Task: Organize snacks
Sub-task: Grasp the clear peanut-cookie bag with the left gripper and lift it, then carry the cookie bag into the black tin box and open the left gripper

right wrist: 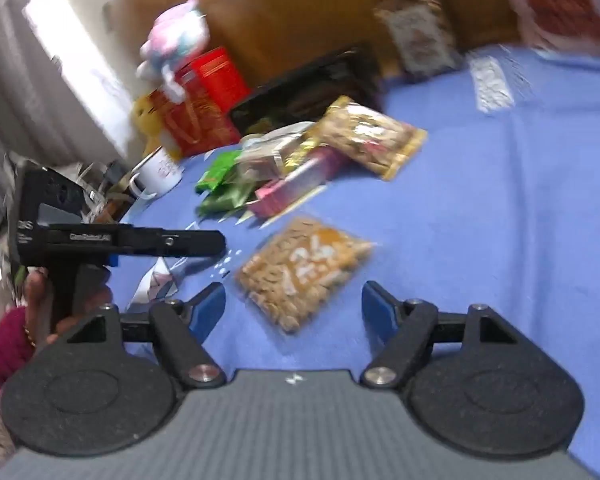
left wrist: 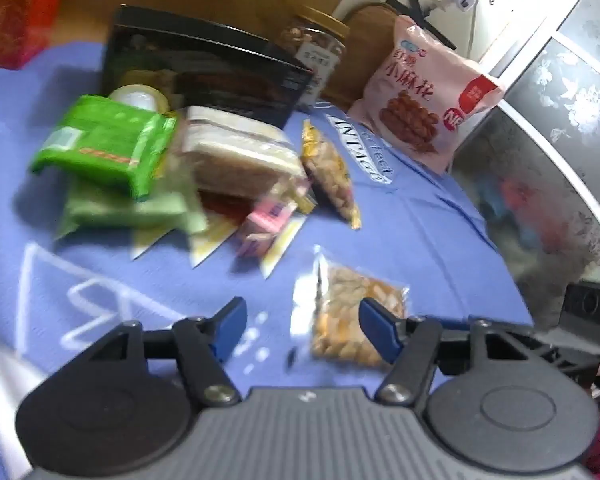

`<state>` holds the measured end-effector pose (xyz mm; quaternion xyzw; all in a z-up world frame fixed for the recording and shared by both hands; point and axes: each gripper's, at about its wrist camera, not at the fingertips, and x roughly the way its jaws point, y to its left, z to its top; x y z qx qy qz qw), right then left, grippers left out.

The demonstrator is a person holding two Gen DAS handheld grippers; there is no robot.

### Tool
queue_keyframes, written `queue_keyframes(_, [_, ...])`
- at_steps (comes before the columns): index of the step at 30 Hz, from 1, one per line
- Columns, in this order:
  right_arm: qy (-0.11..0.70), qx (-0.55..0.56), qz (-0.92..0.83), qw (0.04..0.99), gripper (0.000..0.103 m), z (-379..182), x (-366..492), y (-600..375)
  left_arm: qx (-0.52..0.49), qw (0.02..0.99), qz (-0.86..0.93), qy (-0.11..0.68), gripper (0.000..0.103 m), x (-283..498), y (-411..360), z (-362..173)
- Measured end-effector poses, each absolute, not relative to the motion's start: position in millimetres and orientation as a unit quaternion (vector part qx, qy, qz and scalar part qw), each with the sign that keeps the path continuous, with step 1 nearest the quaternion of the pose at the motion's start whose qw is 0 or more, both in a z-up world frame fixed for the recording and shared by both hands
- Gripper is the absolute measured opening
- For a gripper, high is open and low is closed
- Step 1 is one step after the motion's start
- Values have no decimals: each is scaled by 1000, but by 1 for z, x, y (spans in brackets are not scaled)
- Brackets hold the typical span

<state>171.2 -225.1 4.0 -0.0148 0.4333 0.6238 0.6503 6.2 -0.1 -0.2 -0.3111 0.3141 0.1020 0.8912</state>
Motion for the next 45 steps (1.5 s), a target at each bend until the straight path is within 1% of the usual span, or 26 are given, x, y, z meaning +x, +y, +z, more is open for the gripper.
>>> queue_keyframes(2, [451,10,613,648,77,3,178,-224,-317,889,85,320,62,16,-3,-1])
queue_keyframes(3, [457,24,612,645,77,1,182,-221,-321,887,75,322,56,19,-5,-3])
queue_keyframes(5, [466,53,614,635,77,-7,187,-220,-334,881,73,326,51,28,-12,-8])
queue_keyframes(6, [466,61,614,634,76,-9,187,-216,-327,883,72,327,42,26,-16,-9])
queue_keyframes(9, [464,65,618,631,64,-18,182,-210,-350,878,74,319,33,18,-22,-7])
queue_keyframes(10, [461,68,617,634,62,-20,179,-208,-355,879,76,309,29,13,-23,-11])
queue_keyframes(11, [456,68,620,635,61,-25,180,-211,-366,874,73,310,20,5,-11,-11])
queue_keyframes(12, [455,63,620,636,56,-25,177,-205,-380,870,72,304,17,0,-8,-15])
queue_keyframes(14, [452,52,625,635,51,-26,171,-197,-403,865,72,291,14,-12,-3,-20])
queue_keyframes(15, [447,45,628,635,46,-27,167,-195,-406,865,80,285,14,-20,-2,-20])
queue_keyframes(16, [444,35,630,636,38,-26,163,-190,-403,865,88,285,14,-26,-3,-19])
queue_keyframes(17, [442,26,632,636,33,-26,160,-185,-401,866,98,281,14,-34,-1,-17])
queue_keyframes(18, [445,24,631,635,25,-27,157,-181,-397,867,107,282,14,-39,-1,-16])
queue_keyframes(19, [452,25,631,630,22,-29,156,-176,-394,869,114,278,14,-45,1,-13])
queue_keyframes(22, [459,26,642,614,22,-31,152,-164,-362,885,130,264,14,-59,1,-13])
queue_keyframes(25, [443,14,646,622,27,-29,151,-159,-302,908,137,254,14,-65,-8,-13])
queue_keyframes(26, [436,10,648,625,31,-28,152,-158,-281,916,138,250,14,-66,-12,-13])
queue_keyframes(27, [430,9,651,626,43,-27,155,-157,-262,923,139,245,14,-67,-17,-13])
queue_keyframes(28, [429,9,655,622,46,-27,160,-156,-248,927,140,242,14,-68,-20,-12])
queue_keyframes(29, [434,11,659,614,46,-28,164,-154,-246,924,143,257,14,-65,-24,-11])
queue_keyframes(33, [452,19,671,587,46,-33,168,-145,-245,926,138,253,14,-67,-22,-14])
queue_keyframes(36, [467,16,688,556,44,-35,160,-142,-248,925,137,254,14,-68,-21,-14])
queue_keyframes(38, [450,-5,689,568,31,-33,150,-147,-251,924,136,255,14,-69,-19,-12])
queue_keyframes(39, [447,-11,686,573,28,-32,147,-150,-260,922,130,256,14,-70,-18,-11])
queue_keyframes(42, [458,9,682,570,26,-29,152,-160,-277,918,120,256,14,-66,-13,-2])
queue_keyframes(45, [431,12,687,585,26,-9,155,-157,-257,927,124,244,14,-53,-3,21])
